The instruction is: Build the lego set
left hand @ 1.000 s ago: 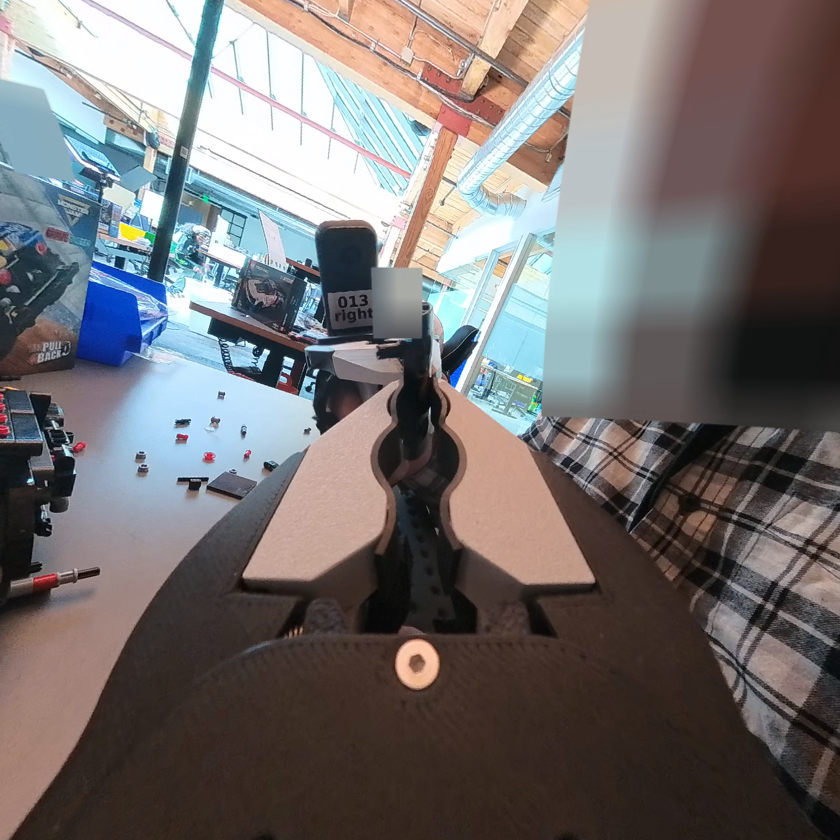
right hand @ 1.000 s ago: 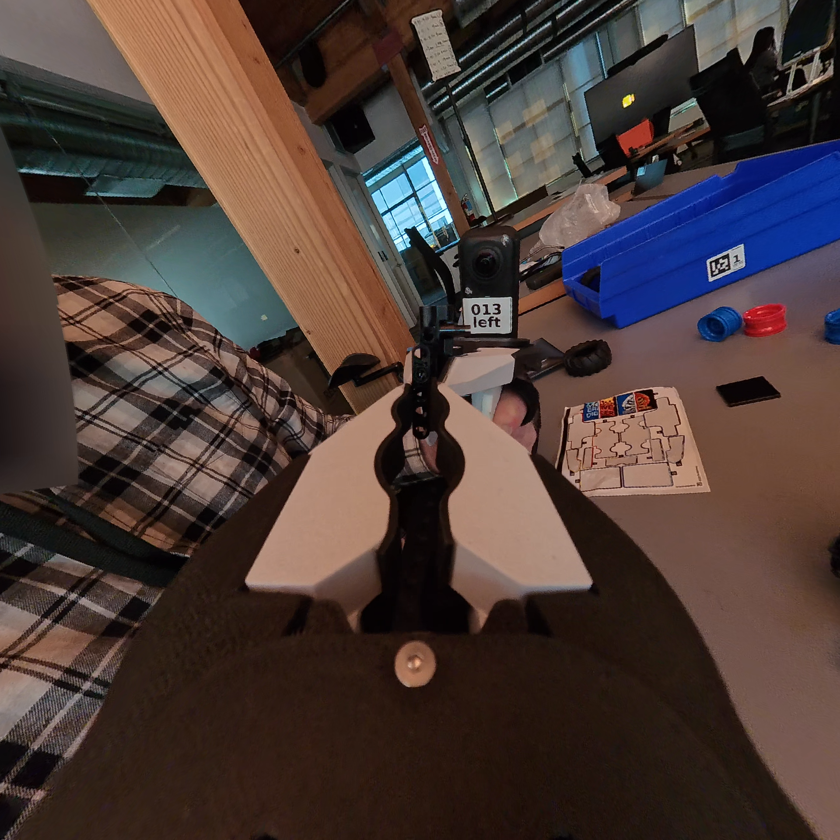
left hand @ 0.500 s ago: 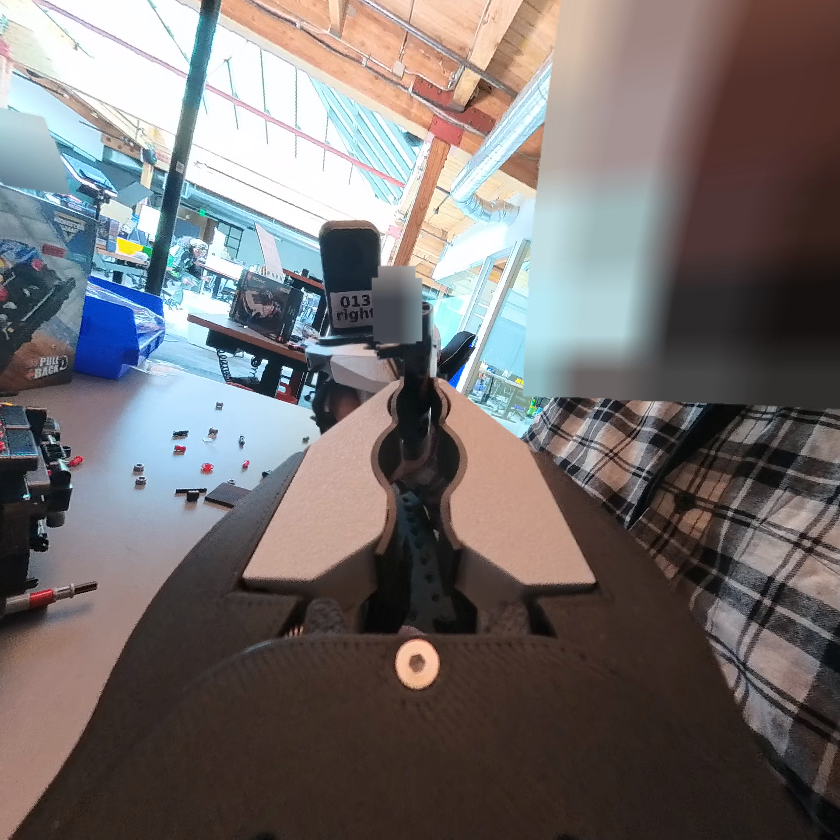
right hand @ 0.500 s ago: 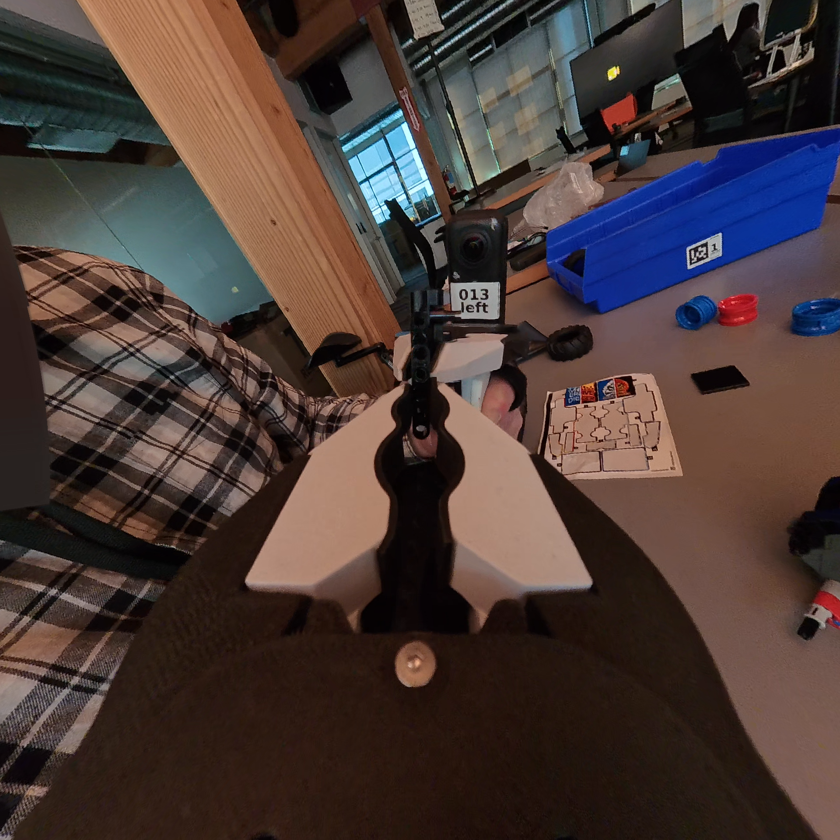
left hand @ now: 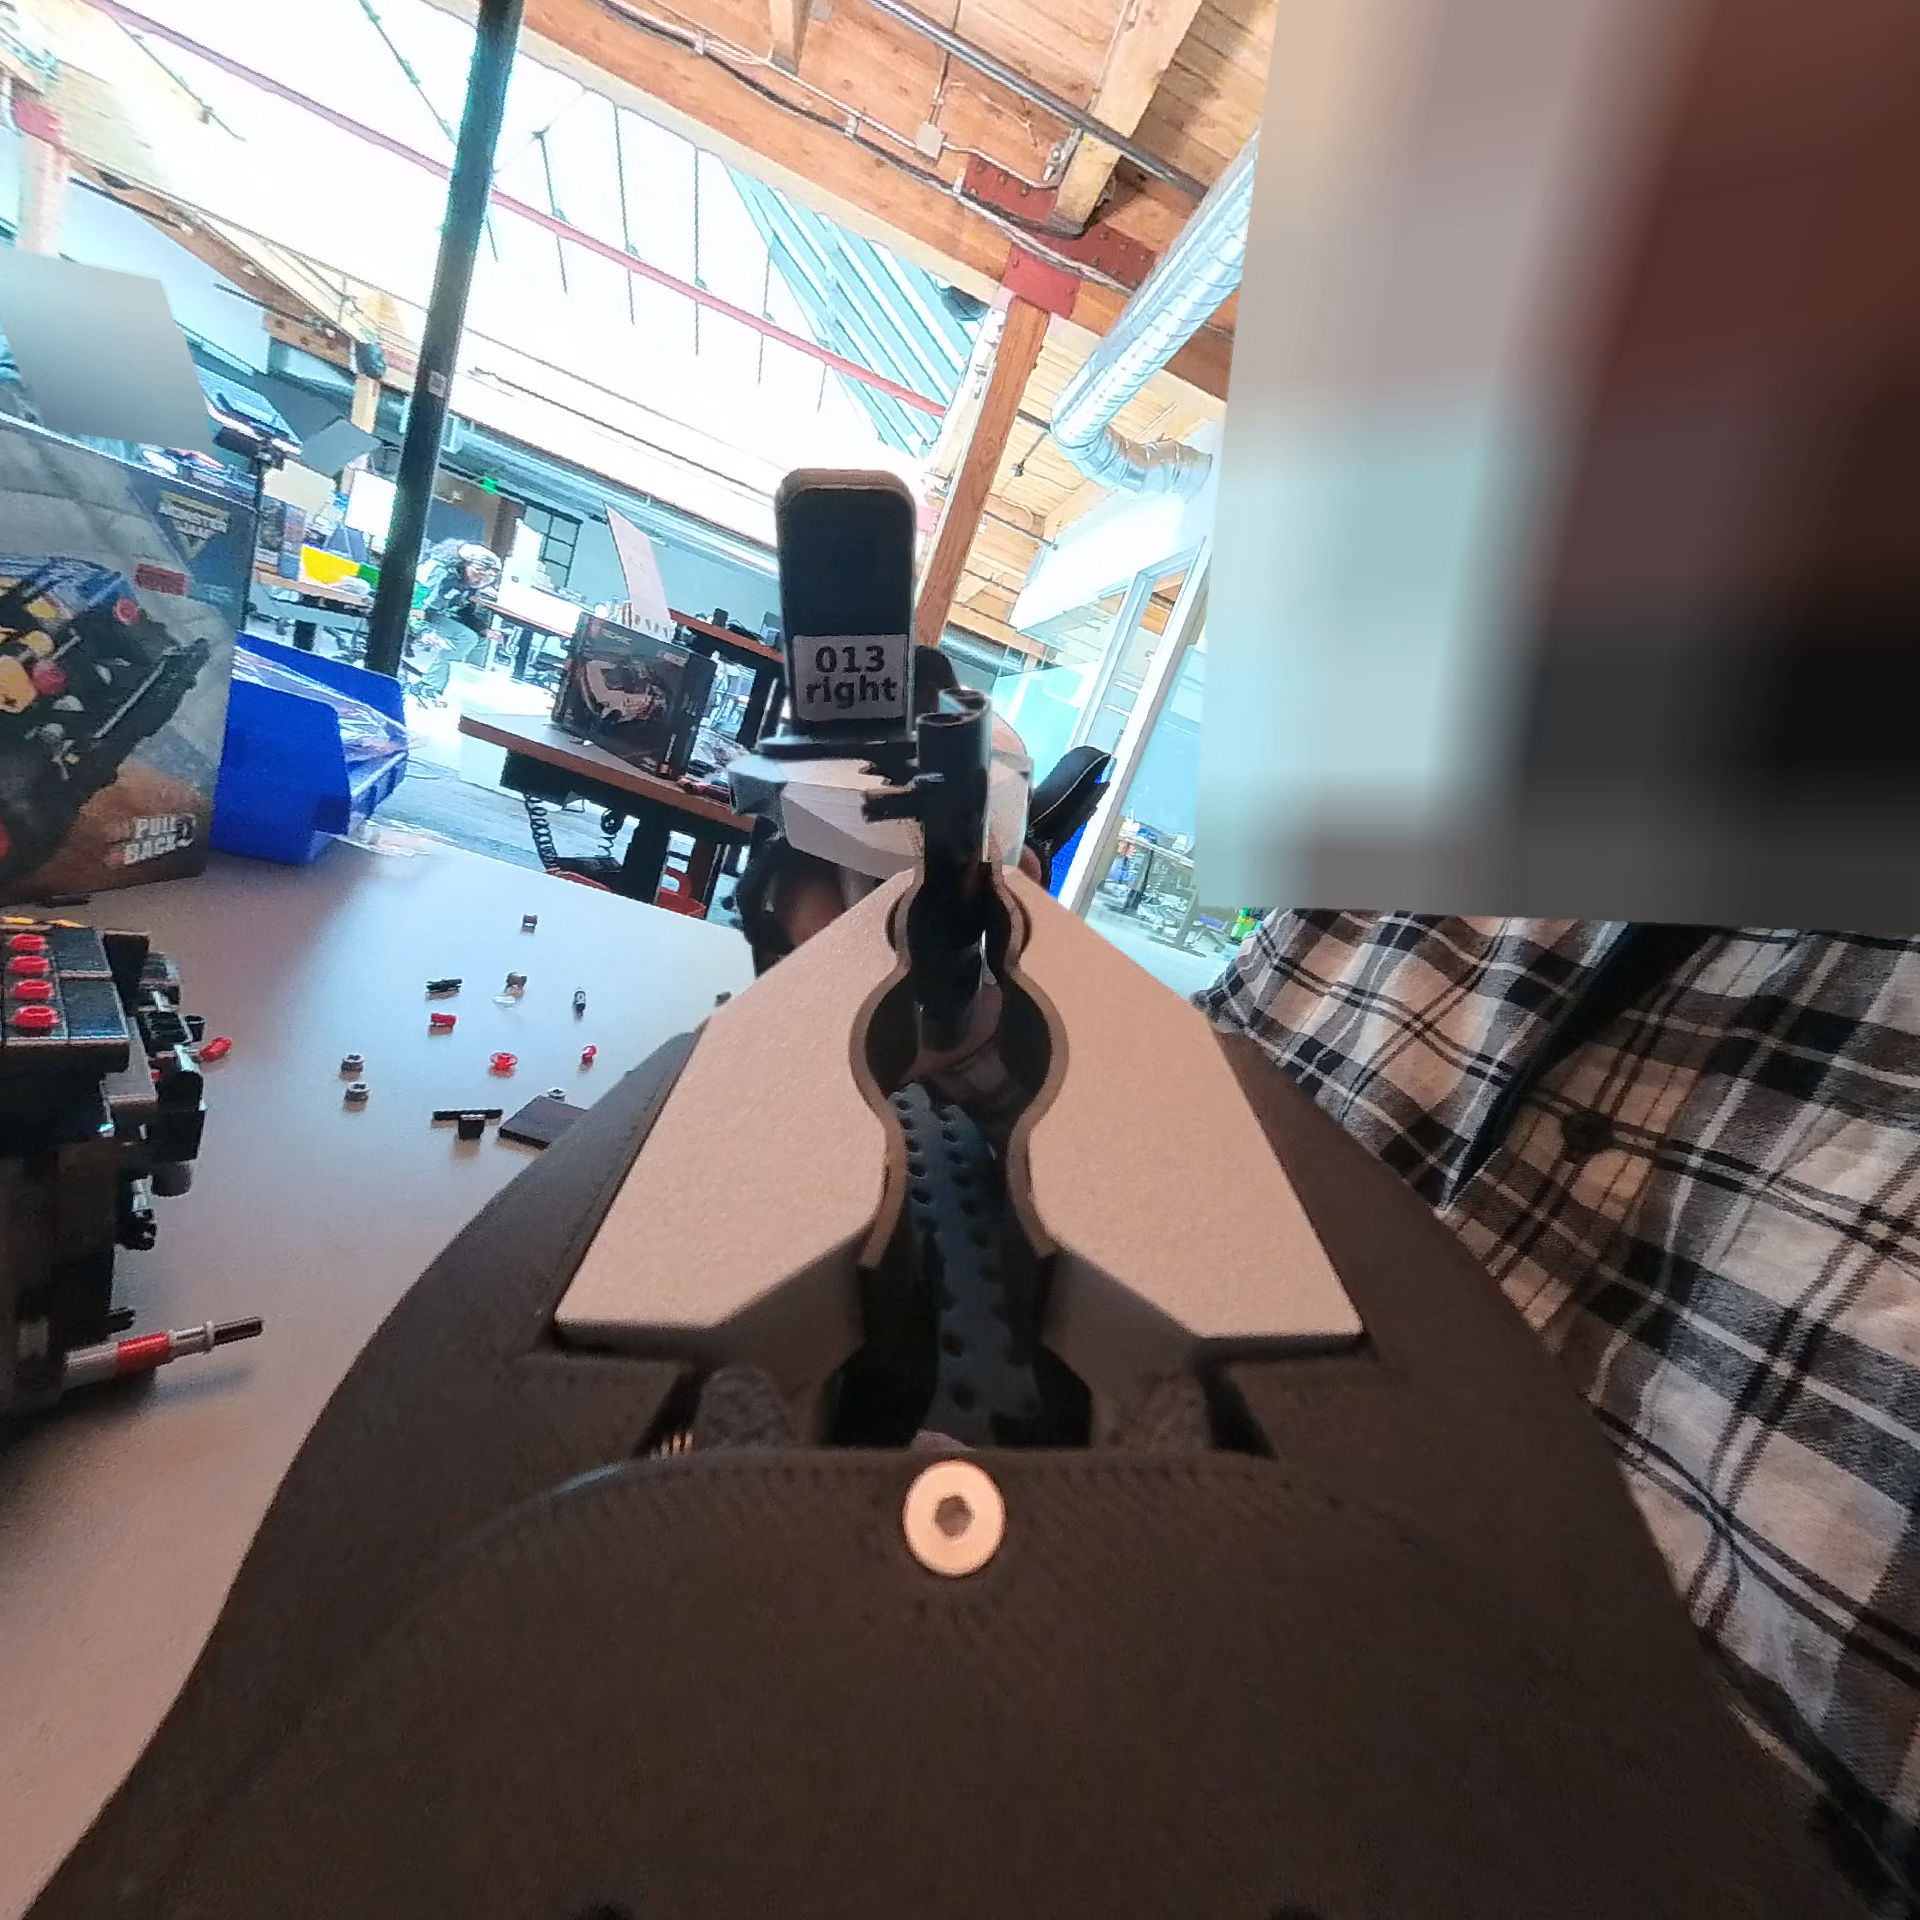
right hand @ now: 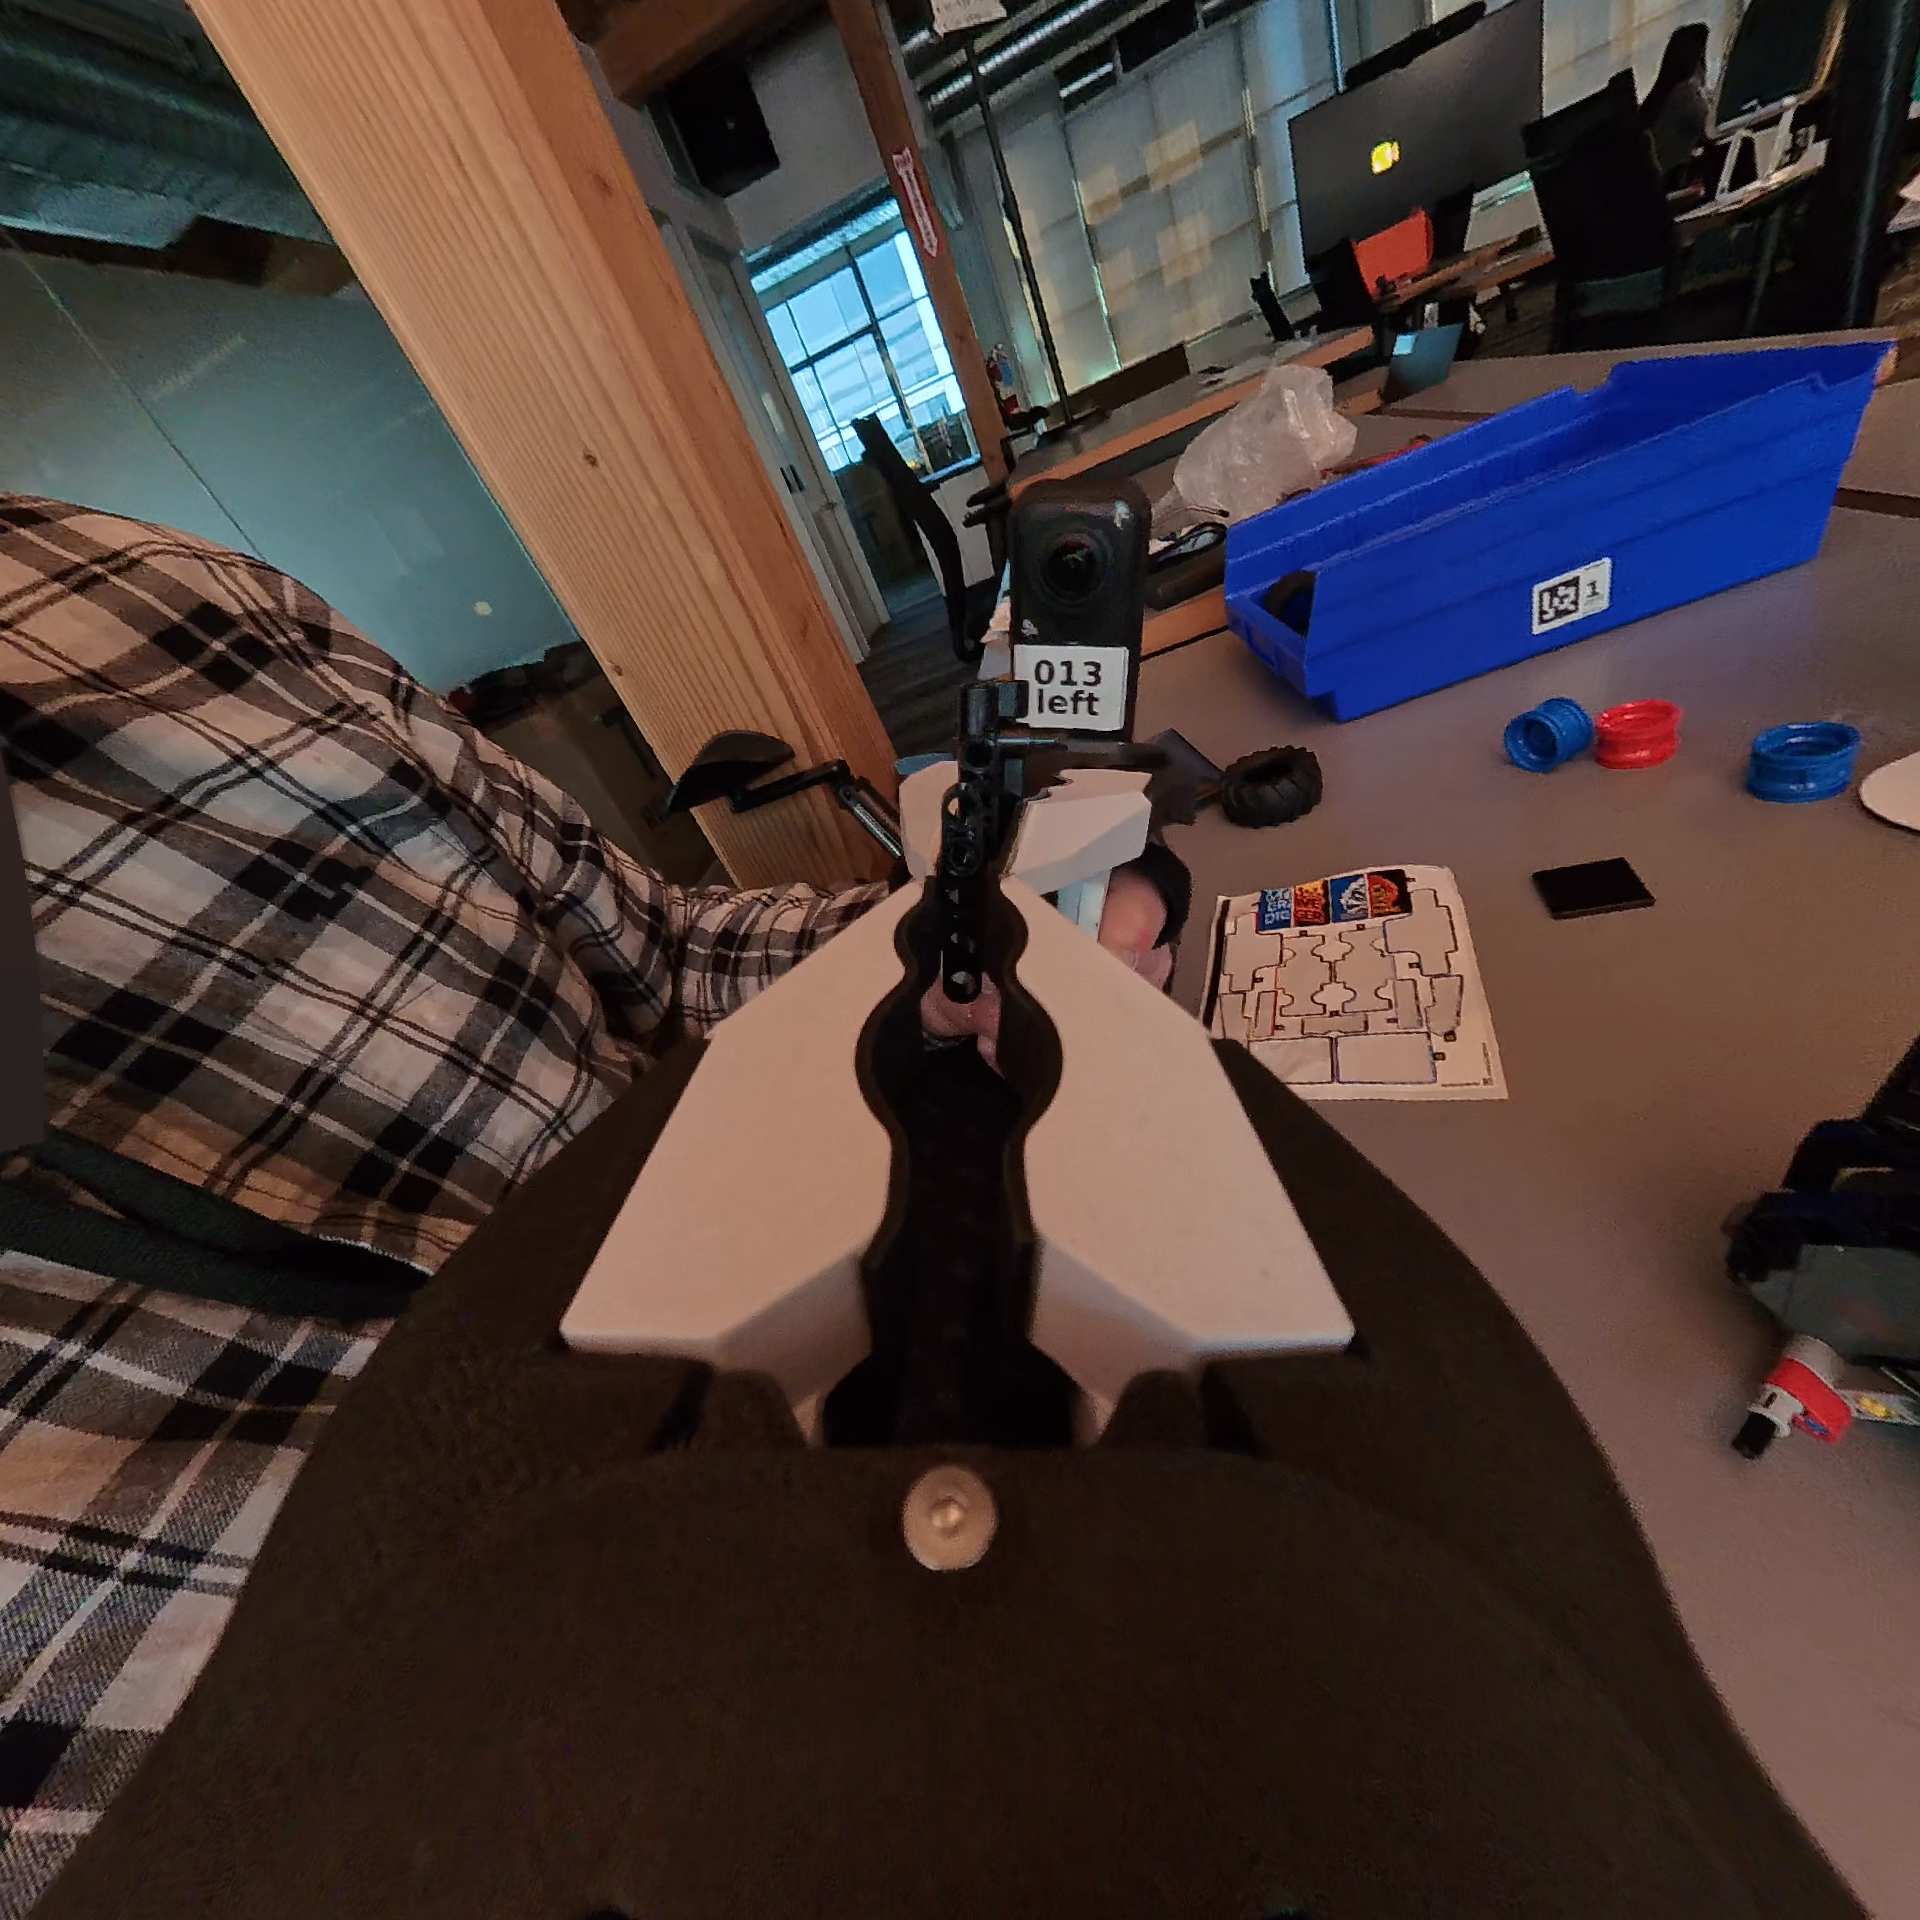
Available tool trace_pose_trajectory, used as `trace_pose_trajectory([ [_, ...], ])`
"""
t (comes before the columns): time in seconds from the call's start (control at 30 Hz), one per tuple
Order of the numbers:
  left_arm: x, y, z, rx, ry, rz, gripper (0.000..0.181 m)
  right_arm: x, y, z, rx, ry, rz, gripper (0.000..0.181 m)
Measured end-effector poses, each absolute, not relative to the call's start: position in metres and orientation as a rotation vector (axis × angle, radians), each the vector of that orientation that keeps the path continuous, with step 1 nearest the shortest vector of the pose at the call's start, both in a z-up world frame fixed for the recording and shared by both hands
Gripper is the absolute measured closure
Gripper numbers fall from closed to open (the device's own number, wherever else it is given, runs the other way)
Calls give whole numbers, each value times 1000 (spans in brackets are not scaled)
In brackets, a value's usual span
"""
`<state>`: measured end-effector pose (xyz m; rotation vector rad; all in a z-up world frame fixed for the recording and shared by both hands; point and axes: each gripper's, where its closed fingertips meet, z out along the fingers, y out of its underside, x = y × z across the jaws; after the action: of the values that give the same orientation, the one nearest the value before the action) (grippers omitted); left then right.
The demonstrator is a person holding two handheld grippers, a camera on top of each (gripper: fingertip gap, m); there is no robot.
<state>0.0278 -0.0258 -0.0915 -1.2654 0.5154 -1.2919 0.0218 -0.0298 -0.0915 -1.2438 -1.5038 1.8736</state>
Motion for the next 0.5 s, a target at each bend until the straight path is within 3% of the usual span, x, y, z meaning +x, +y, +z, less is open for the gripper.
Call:
trace_pose_trajectory([
  [0.5,25,-18,-99,-1323,485,-1264,173,22,-16,-101,-1298,-1469,1921,176],
])
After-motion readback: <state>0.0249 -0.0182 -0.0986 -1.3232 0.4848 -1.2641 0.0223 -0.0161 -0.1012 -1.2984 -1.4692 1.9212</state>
